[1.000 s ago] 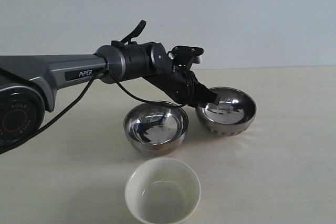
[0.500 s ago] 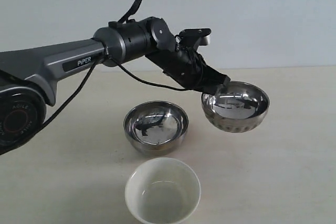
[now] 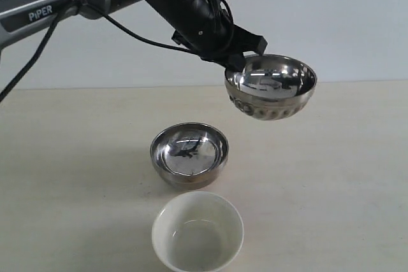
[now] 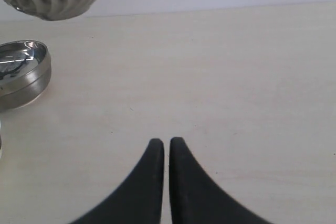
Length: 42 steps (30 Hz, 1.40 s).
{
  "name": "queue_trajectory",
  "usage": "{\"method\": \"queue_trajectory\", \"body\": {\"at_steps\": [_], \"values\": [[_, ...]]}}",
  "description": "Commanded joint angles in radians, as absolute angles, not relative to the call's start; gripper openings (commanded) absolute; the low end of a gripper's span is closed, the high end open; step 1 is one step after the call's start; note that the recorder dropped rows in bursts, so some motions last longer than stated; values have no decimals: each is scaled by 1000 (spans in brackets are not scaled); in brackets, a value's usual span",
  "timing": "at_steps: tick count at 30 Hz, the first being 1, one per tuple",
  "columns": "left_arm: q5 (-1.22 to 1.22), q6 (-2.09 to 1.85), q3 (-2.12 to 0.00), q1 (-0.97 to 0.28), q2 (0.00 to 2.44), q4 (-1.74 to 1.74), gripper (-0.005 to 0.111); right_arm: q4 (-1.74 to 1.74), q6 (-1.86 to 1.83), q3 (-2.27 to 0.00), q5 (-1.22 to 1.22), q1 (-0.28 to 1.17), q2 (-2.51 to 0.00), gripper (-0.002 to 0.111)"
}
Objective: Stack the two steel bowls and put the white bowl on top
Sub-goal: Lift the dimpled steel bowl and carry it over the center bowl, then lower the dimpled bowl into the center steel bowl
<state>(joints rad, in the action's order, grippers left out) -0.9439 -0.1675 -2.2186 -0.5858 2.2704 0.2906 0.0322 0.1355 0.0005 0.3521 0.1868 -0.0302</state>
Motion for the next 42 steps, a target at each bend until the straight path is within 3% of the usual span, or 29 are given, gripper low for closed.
{"method": "queue_trajectory", "body": {"at_steps": [1, 24, 34, 42], "values": [[-981, -149, -2227, -567, 2229, 289, 4, 37, 135, 0, 337, 180, -33, 0], [-1103, -104, -2185, -539, 2123, 150, 4, 37, 135, 0, 337, 180, -33, 0], [-933, -112, -1866, -480, 1888, 174, 4, 37, 135, 0, 337, 180, -33, 0], [-649, -348, -1515, -415, 1751, 485, 4, 37, 135, 0, 337, 180, -33, 0]]}}
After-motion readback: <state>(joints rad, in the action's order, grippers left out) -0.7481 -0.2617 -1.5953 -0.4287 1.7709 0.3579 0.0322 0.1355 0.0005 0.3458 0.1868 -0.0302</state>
